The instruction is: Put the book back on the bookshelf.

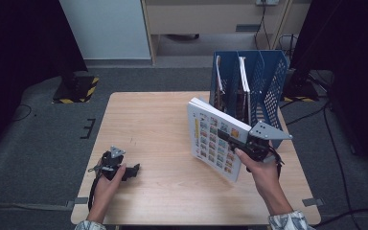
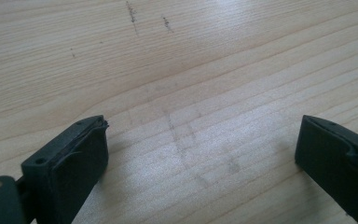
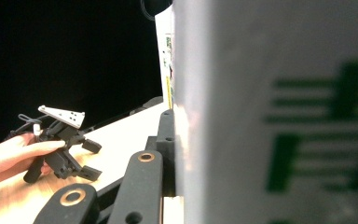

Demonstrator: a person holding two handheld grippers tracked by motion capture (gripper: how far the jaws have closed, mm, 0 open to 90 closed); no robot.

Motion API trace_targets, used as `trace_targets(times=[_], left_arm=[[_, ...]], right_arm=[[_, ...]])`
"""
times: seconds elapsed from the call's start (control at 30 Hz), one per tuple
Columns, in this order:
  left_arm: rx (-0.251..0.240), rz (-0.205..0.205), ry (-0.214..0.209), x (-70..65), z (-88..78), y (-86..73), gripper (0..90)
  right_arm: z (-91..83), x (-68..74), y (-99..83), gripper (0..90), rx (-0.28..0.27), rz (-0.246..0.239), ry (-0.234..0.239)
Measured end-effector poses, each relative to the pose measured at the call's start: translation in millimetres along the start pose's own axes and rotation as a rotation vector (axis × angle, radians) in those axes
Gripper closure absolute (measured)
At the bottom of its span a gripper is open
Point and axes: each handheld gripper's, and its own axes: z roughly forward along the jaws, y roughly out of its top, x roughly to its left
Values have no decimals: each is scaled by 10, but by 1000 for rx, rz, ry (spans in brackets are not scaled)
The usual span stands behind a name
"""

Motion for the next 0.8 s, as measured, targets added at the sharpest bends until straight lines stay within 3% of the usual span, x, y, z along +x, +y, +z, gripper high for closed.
trace_targets(times=[0.8], left_arm=[[-7, 5, -2, -1, 7, -5, 11]], right_arm=[[-216, -215, -30, 737, 2, 4, -24]])
